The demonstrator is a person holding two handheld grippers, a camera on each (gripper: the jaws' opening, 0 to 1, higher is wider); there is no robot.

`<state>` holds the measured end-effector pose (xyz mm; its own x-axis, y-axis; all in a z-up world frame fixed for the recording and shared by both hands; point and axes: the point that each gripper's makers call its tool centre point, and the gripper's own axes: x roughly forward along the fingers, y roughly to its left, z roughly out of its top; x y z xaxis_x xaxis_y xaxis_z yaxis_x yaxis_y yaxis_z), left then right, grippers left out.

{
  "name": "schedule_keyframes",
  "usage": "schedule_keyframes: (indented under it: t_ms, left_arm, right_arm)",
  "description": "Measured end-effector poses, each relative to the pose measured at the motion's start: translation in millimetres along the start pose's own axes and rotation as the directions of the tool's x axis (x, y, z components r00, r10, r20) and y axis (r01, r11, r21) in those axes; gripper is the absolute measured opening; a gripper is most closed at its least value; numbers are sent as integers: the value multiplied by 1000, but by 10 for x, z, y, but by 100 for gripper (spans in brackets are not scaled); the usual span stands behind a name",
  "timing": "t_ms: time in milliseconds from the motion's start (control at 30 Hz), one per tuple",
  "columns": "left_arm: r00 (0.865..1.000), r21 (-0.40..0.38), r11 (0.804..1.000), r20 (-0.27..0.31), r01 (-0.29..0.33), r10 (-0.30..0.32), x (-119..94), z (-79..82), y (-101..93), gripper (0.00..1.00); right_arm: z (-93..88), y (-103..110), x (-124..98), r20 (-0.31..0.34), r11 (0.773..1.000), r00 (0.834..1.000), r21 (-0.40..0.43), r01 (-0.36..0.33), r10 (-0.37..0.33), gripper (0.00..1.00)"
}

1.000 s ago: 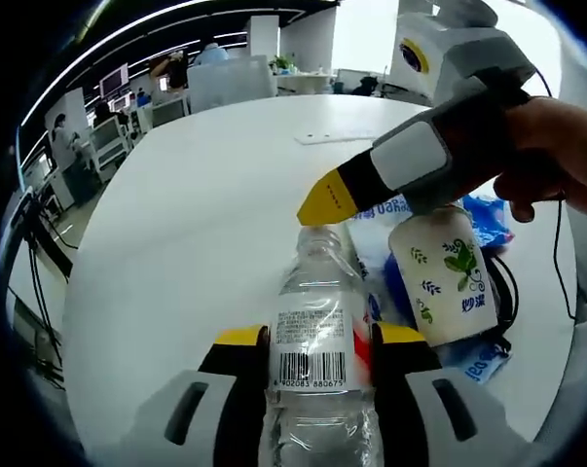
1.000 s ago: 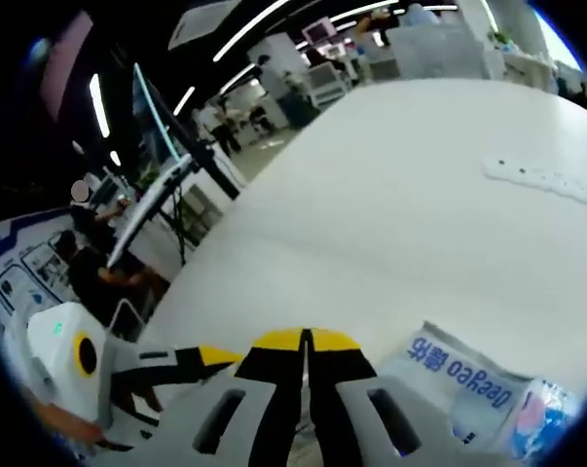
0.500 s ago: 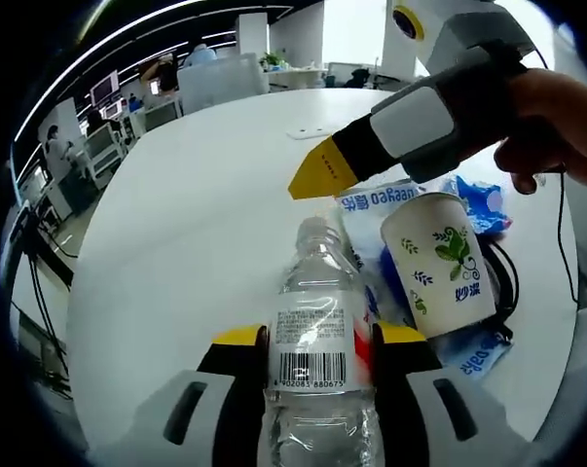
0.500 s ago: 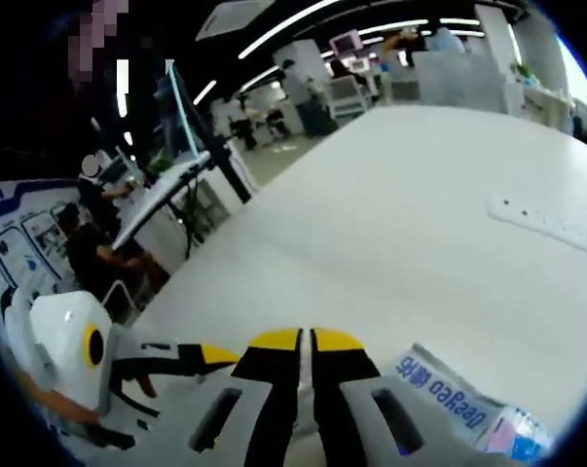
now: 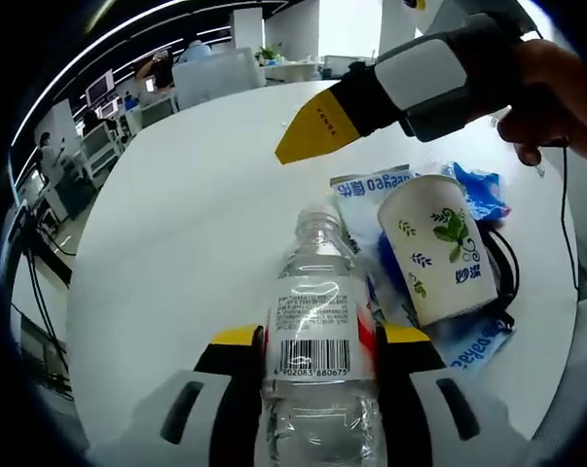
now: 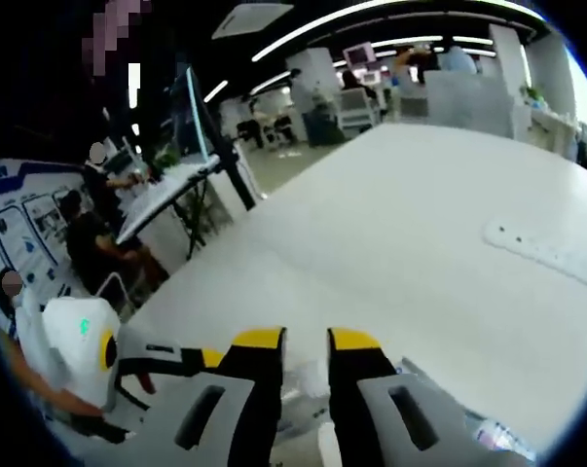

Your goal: Arrange the tabletop items into an orderly group along one side of the table until the central work area is clear of visible clutter.

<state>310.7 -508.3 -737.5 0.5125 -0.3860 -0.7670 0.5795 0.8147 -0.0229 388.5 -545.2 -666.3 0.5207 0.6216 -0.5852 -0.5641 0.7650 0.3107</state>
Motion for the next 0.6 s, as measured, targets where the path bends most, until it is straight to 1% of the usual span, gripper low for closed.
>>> schedule_keyframes:
  t_ms: [33, 167, 300, 600]
  left_arm:
    - [1000, -1, 1000, -1, 1, -1, -1, -7, -1, 46]
    - [1000, 1, 1000, -3, 0, 0, -13, -10, -2, 46]
    - [1000, 4, 1000, -11, 2, -2, -12, -15, -2, 46]
    - [999, 13, 1000, -47, 17, -17, -6, -15, -15, 46]
  right_arm:
    - [8, -2, -7, 4, 1000, 1000, -6, 4, -4, 20]
    - [39, 5, -37, 16, 1000, 1000, -27, 8, -8, 27]
    - [64, -3, -63, 28, 999, 999, -51, 19, -17, 37]
    - [38, -8, -94, 26, 994, 999, -103, 24, -22, 48]
